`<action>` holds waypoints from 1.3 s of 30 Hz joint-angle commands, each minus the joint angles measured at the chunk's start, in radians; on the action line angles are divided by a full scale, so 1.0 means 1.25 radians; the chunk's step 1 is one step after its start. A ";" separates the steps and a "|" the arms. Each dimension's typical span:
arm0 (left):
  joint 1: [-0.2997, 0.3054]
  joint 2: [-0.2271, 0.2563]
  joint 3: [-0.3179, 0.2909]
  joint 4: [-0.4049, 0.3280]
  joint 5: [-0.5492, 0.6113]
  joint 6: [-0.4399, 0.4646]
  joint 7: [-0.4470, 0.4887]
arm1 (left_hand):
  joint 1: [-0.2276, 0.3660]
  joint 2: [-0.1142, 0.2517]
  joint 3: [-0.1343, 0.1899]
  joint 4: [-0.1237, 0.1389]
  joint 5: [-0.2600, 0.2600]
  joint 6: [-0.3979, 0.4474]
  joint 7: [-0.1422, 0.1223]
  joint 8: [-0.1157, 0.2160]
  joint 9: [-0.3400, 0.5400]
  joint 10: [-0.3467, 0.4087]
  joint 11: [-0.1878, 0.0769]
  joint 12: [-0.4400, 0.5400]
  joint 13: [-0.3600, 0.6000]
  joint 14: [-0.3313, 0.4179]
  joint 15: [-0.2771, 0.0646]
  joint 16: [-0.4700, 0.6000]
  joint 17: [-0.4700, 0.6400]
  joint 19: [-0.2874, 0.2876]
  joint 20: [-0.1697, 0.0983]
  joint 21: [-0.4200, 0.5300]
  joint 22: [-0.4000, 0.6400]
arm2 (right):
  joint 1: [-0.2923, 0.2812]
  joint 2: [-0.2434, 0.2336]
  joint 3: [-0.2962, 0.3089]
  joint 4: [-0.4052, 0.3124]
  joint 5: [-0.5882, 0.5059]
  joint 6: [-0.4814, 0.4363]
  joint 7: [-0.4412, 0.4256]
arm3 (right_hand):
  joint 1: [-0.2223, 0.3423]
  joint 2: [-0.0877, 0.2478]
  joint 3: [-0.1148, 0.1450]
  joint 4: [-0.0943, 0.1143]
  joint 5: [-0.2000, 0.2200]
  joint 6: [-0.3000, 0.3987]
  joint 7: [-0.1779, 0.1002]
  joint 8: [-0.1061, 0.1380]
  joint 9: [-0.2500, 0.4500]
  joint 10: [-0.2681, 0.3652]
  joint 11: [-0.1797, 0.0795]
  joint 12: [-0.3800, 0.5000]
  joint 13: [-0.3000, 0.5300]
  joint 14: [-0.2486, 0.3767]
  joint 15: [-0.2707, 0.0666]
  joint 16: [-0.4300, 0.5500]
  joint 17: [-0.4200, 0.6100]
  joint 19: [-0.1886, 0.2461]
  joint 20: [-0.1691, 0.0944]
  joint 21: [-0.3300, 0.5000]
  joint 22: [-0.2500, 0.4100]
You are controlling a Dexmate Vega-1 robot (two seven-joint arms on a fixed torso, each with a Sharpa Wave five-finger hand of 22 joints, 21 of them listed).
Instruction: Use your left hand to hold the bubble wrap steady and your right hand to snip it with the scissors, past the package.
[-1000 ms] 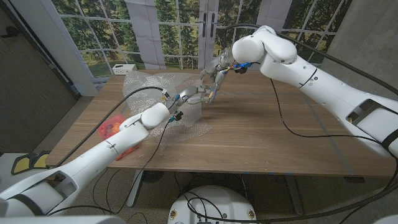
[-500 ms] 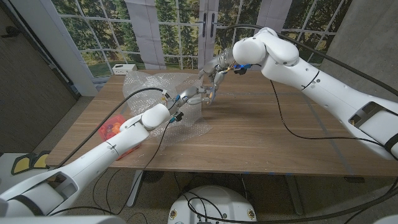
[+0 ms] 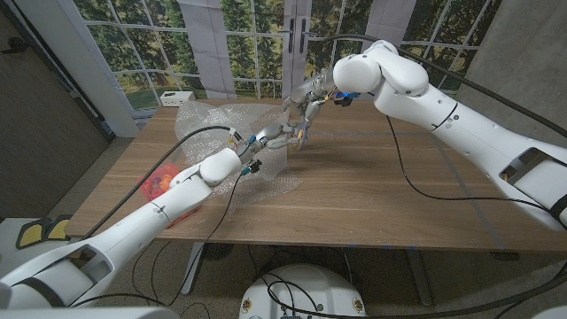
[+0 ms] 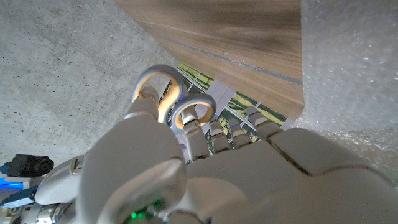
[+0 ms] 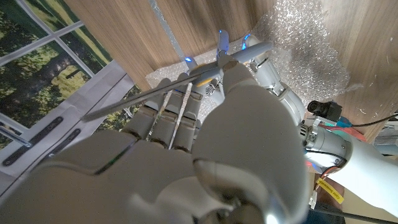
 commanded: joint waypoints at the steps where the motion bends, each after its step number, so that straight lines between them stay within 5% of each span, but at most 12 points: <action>1: 0.012 0.003 -0.006 -0.011 -0.005 0.026 0.010 | -0.019 -0.003 -0.010 0.006 -0.010 0.011 0.011 0.001 0.001 0.014 -0.007 0.006 0.002 0.010 -0.030 0.002 0.002 0.009 -0.012 0.004 0.003 | -0.005 -0.004 0.010 -0.010 0.000 -0.010 -0.003 | 0.016 0.012 0.005 -0.002 0.007 0.008 0.003 0.005 0.001 0.089 -0.088 0.047 0.059 0.009 -0.134 0.001 0.003 0.004 0.004 -0.001 0.003; 11: 0.004 0.004 0.002 -0.011 0.004 0.040 0.006 | -0.033 0.004 -0.016 0.012 -0.020 -0.010 0.017 -0.013 0.000 0.017 -0.003 0.005 0.002 0.018 -0.023 0.002 0.002 0.013 -0.007 0.005 0.004 | -0.015 -0.003 0.021 -0.017 0.029 0.002 -0.031 | 0.017 0.013 0.005 -0.002 0.007 0.017 -0.001 0.007 0.001 0.087 -0.087 0.047 0.058 0.010 -0.134 0.000 0.005 0.004 0.004 -0.001 0.003; 15: -0.001 0.003 0.006 -0.009 0.004 0.039 0.000 | -0.016 0.019 -0.006 0.003 -0.024 -0.013 0.021 -0.015 0.000 0.018 -0.003 0.003 0.001 0.018 -0.022 0.001 0.001 0.013 -0.006 0.004 0.004 | -0.017 -0.004 0.021 -0.021 0.037 0.009 -0.035 | 0.018 0.013 0.005 -0.002 0.007 0.022 -0.004 0.009 0.001 0.088 -0.087 0.048 0.057 0.010 -0.134 -0.001 0.006 0.002 0.005 -0.001 0.003; 17: -0.004 0.004 0.008 -0.008 0.009 0.038 -0.001 | 0.031 0.054 0.023 -0.020 -0.021 -0.014 0.019 -0.015 0.000 0.019 -0.004 0.001 0.001 0.019 -0.023 -0.001 0.000 0.013 -0.007 0.004 0.003 | -0.017 -0.004 0.019 -0.021 0.038 0.012 -0.037 | 0.018 0.013 0.005 -0.002 0.007 0.023 -0.005 0.008 0.001 0.088 -0.088 0.048 0.057 0.010 -0.134 -0.001 0.006 0.003 0.004 -0.001 0.003; 25: -0.003 0.000 0.009 -0.008 0.022 0.034 0.015 | 0.061 0.061 0.037 -0.039 -0.013 -0.019 0.017 -0.017 0.000 0.016 -0.007 -0.002 0.000 0.019 -0.025 -0.003 -0.001 0.013 -0.007 0.003 0.003 | -0.018 -0.003 0.018 -0.019 0.043 0.013 -0.041 | 0.019 0.012 0.005 -0.002 0.007 0.024 -0.005 0.008 0.001 0.090 -0.088 0.050 0.057 0.011 -0.134 -0.002 0.007 0.001 0.006 -0.002 0.003; 30: 0.002 -0.004 0.008 -0.010 0.024 0.033 0.026 | 0.056 0.053 0.031 -0.037 -0.024 -0.028 0.027 -0.021 0.000 0.020 0.009 -0.002 0.001 0.028 -0.012 0.000 0.000 0.019 0.012 0.004 0.003 | -0.018 -0.002 0.022 -0.016 0.062 0.018 -0.043 | 0.020 0.012 0.005 -0.002 0.007 0.025 -0.005 0.007 0.001 0.091 -0.088 0.050 0.055 0.013 -0.134 -0.001 0.008 0.001 0.007 -0.002 0.003; 39: 0.002 -0.007 0.009 -0.006 0.021 0.024 0.023 | 0.057 0.059 0.032 -0.035 -0.031 -0.019 0.028 -0.016 0.002 0.043 0.001 0.006 0.002 0.045 -0.021 0.004 0.000 0.027 0.006 0.006 0.003 | -0.026 -0.004 0.024 -0.017 0.064 0.017 -0.068 | 0.022 0.011 0.005 -0.002 0.007 0.027 -0.005 0.007 0.001 0.093 -0.088 0.050 0.052 0.016 -0.135 -0.001 0.010 -0.001 0.007 -0.003 0.002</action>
